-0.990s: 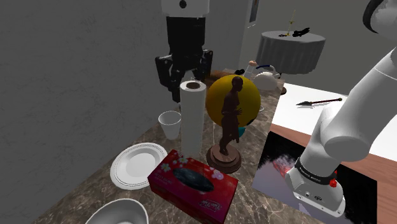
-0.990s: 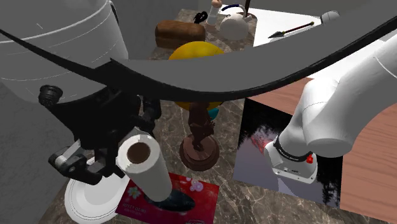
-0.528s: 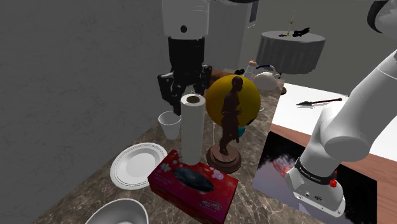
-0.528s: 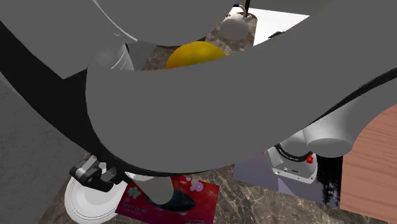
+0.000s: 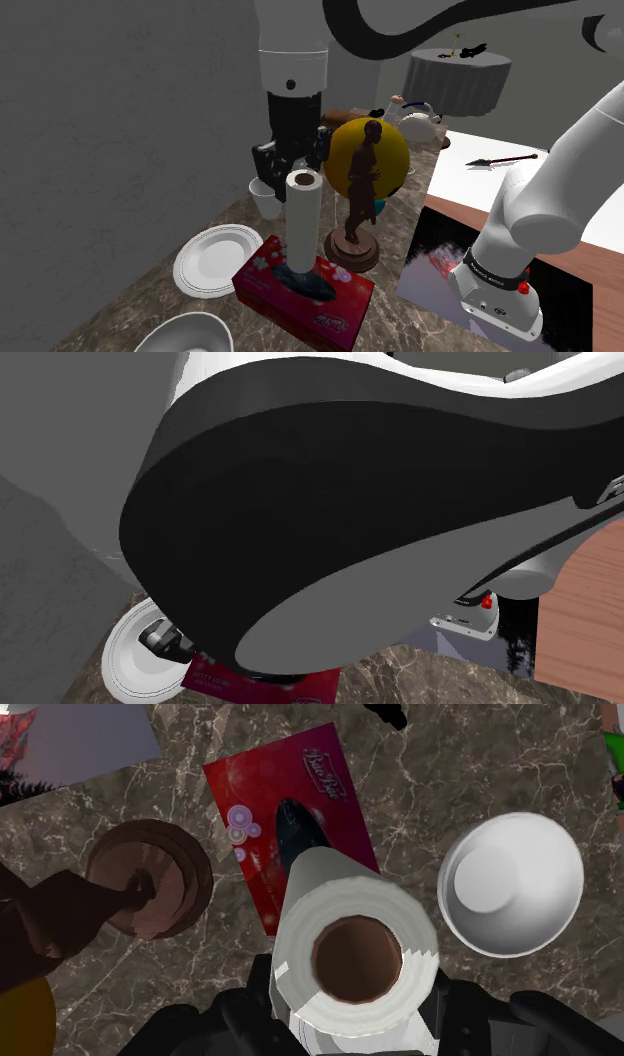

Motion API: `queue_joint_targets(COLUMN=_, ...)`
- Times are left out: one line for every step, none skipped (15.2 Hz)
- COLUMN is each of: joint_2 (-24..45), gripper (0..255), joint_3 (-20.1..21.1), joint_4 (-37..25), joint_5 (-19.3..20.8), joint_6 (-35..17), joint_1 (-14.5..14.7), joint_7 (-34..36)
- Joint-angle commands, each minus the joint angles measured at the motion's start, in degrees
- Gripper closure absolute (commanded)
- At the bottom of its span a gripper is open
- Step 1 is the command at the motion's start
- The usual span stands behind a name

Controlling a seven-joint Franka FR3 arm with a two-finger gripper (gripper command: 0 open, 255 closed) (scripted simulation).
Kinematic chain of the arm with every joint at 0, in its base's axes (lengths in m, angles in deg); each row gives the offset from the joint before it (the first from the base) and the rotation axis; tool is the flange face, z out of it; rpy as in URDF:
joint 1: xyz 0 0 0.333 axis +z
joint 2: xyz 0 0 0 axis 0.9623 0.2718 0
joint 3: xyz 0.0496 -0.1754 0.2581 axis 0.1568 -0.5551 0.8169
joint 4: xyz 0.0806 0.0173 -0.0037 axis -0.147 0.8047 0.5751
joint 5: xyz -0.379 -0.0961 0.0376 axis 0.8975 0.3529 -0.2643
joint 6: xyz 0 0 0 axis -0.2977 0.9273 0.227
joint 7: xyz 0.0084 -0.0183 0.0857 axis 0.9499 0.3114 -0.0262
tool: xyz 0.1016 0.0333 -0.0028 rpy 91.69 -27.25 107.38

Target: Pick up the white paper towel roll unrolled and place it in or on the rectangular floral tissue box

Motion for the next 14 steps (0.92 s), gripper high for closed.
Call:
queue_joint_targets(joint_2=0.1, gripper=255, joint_3=0.0, joint_4=1.5, joint_5=0.0, joint_6=-1.6, joint_1=0.0, joint_7=-0.3)
queue_joint_targets(joint_2=0.1, gripper=255, joint_3=0.1, joint_4=2.3, joint_5=0.0, joint_6=-2.4, joint_1=0.0, joint_7=-0.3)
queue_joint_targets(joint_2=0.1, gripper=255, joint_3=0.2, joint_4=3.0, joint_5=-0.1, joint_6=-3.1, joint_1=0.0, joint_7=-0.4)
queue_joint_targets(joint_2=0.1, gripper=255, joint_3=0.2, joint_4=3.8, joint_5=-0.1, joint_6=-3.9, joint_1=0.1, joint_7=-0.5)
queue_joint_targets(joint_2=0.2, gripper=255, joint_3=0.3, joint_4=4.5, joint_5=-0.2, joint_6=-4.7, joint_1=0.1, joint_7=-0.5)
queue_joint_targets(joint_2=0.2, gripper=255, joint_3=0.4, joint_4=5.2, joint_5=-0.2, joint_6=-5.4, joint_1=0.1, joint_7=-0.5)
queue_joint_targets(joint_2=0.3, gripper=255, joint_3=0.5, joint_4=5.9, joint_5=-0.2, joint_6=-6.2, joint_1=0.2, joint_7=-0.6)
queue_joint_targets(joint_2=0.3, gripper=255, joint_3=0.5, joint_4=6.6, joint_5=-0.2, joint_6=-7.0, joint_1=0.2, joint_7=-0.6)
queue_joint_targets(joint_2=0.4, gripper=255, joint_3=0.6, joint_4=7.3, joint_5=-0.3, joint_6=-7.7, joint_1=0.2, joint_7=-0.7)
queue_joint_targets(joint_2=0.5, gripper=255, joint_3=0.7, joint_4=8.0, joint_5=-0.3, joint_6=-8.5, joint_1=0.2, joint_7=-0.7)
queue_joint_targets(joint_2=0.7, gripper=255, joint_3=0.8, joint_4=8.8, joint_5=-0.3, joint_6=-9.5, joint_1=0.3, joint_7=-0.7)
queue_joint_targets(joint_2=0.7, gripper=255, joint_3=0.8, joint_4=8.8, joint_5=-0.3, joint_6=-9.5, joint_1=0.3, joint_7=-0.7)
queue_joint_targets(joint_2=0.7, gripper=255, joint_3=0.8, joint_4=8.8, joint_5=-0.3, joint_6=-9.5, joint_1=0.3, joint_7=-0.7)
queue_joint_targets(joint_2=0.7, gripper=255, joint_3=0.8, joint_4=8.8, joint_5=-0.3, joint_6=-9.5, joint_1=0.3, joint_7=-0.7)
